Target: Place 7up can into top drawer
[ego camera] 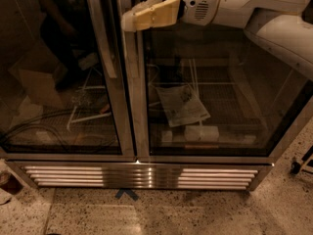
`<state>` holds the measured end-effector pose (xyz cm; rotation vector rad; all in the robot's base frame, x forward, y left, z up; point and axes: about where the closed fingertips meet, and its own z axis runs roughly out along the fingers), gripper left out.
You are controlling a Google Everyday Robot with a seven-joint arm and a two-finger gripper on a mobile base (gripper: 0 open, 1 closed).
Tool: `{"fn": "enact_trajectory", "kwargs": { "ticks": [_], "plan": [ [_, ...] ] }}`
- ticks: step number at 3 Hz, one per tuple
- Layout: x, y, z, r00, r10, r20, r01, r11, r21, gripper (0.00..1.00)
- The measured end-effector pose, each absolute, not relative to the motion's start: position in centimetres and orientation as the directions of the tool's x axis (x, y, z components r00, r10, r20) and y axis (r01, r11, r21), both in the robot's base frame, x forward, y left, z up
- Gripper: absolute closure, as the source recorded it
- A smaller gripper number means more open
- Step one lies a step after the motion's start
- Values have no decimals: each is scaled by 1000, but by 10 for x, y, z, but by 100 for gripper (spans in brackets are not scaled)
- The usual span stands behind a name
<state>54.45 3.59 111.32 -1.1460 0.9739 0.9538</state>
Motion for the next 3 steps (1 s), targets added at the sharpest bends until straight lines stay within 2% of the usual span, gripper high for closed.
{"fn": "enact_trajectory", "kwargs": {
  "ticks": [1,2,3],
  "plan": [
    [506,22,1143,349,29,-937,-929,143,-342,0],
    [503,25,1146,401,23,-916,-908,141,-394,0],
    [503,25,1146,401,23,-916,-908,141,-394,0]
  ]
}}
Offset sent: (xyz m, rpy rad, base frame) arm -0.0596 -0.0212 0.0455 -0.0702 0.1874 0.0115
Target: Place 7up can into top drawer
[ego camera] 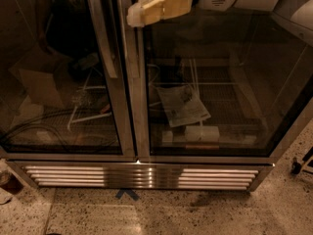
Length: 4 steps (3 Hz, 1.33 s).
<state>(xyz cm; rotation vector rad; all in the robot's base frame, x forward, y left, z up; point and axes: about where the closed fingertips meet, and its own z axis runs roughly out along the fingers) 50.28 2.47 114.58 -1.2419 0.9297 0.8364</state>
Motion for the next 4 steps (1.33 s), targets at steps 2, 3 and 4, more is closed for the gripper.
{"fn": "enact_trajectory", "kwargs": {
  "ticks": [2,3,4],
  "plan": [
    [503,25,1146,401,23,-916,-908,141,-394,42],
    [503,25,1146,401,23,-916,-908,141,-394,65],
    [503,25,1146,401,23,-916,-908,141,-394,89]
  ]
}}
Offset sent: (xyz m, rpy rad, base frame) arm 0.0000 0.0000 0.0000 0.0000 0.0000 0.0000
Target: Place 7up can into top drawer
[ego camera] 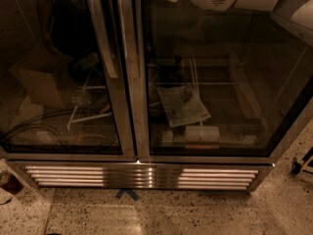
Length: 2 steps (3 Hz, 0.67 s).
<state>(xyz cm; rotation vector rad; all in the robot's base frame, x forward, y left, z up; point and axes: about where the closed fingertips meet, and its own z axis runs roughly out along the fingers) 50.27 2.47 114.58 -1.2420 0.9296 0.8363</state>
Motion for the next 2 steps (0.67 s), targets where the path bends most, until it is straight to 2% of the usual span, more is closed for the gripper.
{"fn": "enact_trajectory", "kwargs": {
  "ticks": [1,2],
  "plan": [
    [503,25,1146,401,23,-916,-908,141,-394,100],
    [503,25,1146,401,23,-916,-908,141,-394,100]
  ]
}}
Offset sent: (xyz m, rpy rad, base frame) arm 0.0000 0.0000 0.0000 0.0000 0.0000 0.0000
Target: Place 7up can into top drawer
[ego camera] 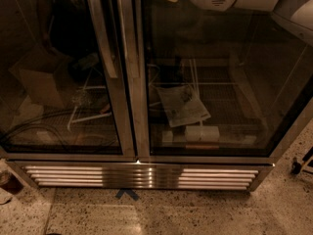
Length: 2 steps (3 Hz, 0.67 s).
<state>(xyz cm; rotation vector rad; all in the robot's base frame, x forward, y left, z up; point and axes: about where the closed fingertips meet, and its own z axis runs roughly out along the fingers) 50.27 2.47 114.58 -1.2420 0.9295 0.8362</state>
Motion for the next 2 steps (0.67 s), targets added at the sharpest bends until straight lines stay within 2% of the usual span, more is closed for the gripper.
{"fn": "enact_trajectory", "kwargs": {
  "ticks": [1,2],
  "plan": [
    [503,25,1146,401,23,-916,-908,141,-394,81],
    [503,25,1146,401,23,-916,-908,141,-394,58]
  ]
}}
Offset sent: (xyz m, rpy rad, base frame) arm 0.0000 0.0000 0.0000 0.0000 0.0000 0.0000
